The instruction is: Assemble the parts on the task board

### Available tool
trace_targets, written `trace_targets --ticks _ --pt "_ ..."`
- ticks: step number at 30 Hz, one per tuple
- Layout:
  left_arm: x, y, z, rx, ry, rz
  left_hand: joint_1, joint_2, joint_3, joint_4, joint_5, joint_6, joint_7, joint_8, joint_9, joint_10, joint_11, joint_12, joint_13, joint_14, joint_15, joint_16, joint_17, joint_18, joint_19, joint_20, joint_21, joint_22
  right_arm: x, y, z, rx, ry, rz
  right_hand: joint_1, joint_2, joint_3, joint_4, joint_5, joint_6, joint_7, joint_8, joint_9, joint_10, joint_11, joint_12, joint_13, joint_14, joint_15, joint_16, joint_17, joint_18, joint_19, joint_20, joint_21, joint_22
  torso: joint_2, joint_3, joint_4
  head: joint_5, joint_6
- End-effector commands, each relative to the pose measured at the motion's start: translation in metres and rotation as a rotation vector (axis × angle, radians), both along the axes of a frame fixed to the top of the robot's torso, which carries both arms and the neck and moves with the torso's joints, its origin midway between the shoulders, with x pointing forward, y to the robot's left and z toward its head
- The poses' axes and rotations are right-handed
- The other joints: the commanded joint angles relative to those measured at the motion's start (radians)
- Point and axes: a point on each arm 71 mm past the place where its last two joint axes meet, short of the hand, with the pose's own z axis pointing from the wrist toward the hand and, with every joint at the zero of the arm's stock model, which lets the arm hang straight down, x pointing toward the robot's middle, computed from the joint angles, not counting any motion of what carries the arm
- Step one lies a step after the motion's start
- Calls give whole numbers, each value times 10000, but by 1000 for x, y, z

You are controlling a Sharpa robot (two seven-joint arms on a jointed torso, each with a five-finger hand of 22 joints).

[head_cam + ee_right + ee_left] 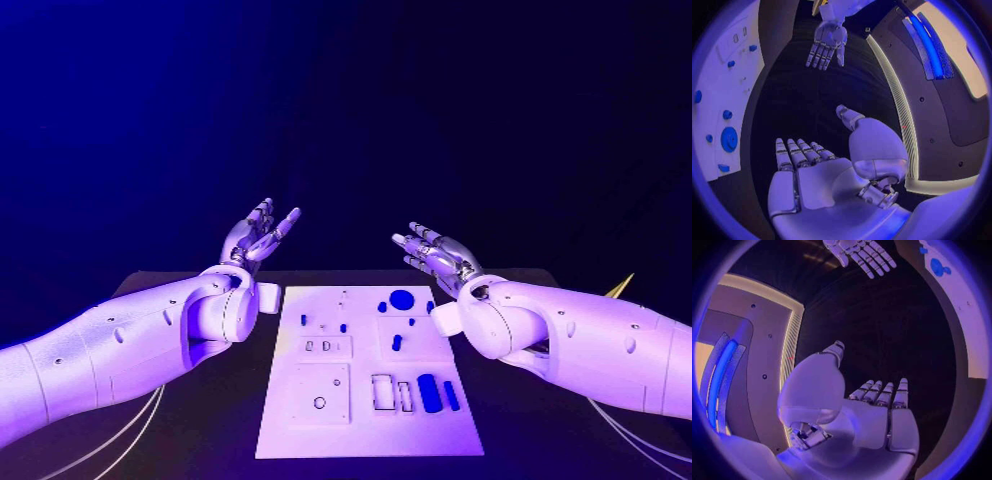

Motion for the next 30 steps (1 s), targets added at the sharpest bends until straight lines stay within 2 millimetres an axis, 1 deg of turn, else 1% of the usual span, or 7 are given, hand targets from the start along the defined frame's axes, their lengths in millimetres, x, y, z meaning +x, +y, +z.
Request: trace_targets --ticks 1,6,9,12,17,21,30 --pt "2 -2 2 -3 -66 -155 557 -39 -93 176 282 152 494 17 28 -119 145 -55 -33 10 181 0 -3 337 64 224 128 85 5 1 1 -229 135 588 171 23 499 -47 181 107 1717 31 86 115 38 38 89 -86 24 107 95 93 129 80 72 84 -1 -2 0 0 0" --pt "2 -2 2 -3 -66 -156 736 -9 9 168 280 245 571 44 50 -59 218 -39 -19 30 263 9 5 363 76 274 143 93 9 2 3 -490 263 1054 441 -83 629 -446 245 592 1722 186 237 646 42 118 151 374 71 216 187 84 401 82 160 132 -1 -2 0 0 0" --pt "2 -2 2 -3 -66 -156 984 99 165 132 274 518 710 120 110 205 363 12 27 239 310 64 59 372 149 288 169 109 10 2 3 -522 278 1108 734 -294 386 -568 1157 1093 1724 361 389 1167 41 177 197 790 77 309 268 117 650 72 232 164 -1 -2 0 0 0" --pt "2 14 0 103 100 4 1296 224 383 22 262 968 989 249 206 706 665 94 93 727 474 191 172 269 359 316 248 146 17 -15 10 -2783 -1540 923 1522 -421 252 -891 1143 2417 1713 864 766 2672 105 454 334 2356 74 774 571 246 1349 59 445 263 31 -19 21 -49 -247" --pt "-2 19 3 120 -31 -47 2010 156 913 -397 244 3392 1354 1074 733 3733 1133 595 351 4014 780 1198 815 -63 3470 313 1380 648 20 -18 16 -3844 -2461 1019 2486 -589 -29 -1033 1213 4303 1641 1545 1229 5271 -102 754 467 4726 -211 1377 937 564 3751 39 1120 517 119 -19 34 -58 -284" --pt "-6 22 6 197 -146 -217 2305 -57 1398 -642 237 5952 1291 1971 1273 7692 1113 1143 545 7400 352 2174 1450 393 6207 284 2332 872 22 -19 23 -4774 -3215 1134 3061 -743 -58 -1070 1353 6245 1421 2122 1594 7707 -395 833 545 7020 -572 1843 1192 957 6124 24 1660 620 221 -46 77 -84 -286" --pt "-20 24 13 242 -68 -944 2322 -507 2405 -762 213 7624 1049 2537 1609 9483 615 942 561 9432 -277 2827 2315 530 8045 -206 3083 979 27 -19 34 -6868 -4322 1650 3432 -1121 217 -1091 1751 7805 1058 2330 1664 9169 -819 597 553 8814 -1100 2157 1310 1146 7926 -332 2087 652 478 -90 142 -180 -255"
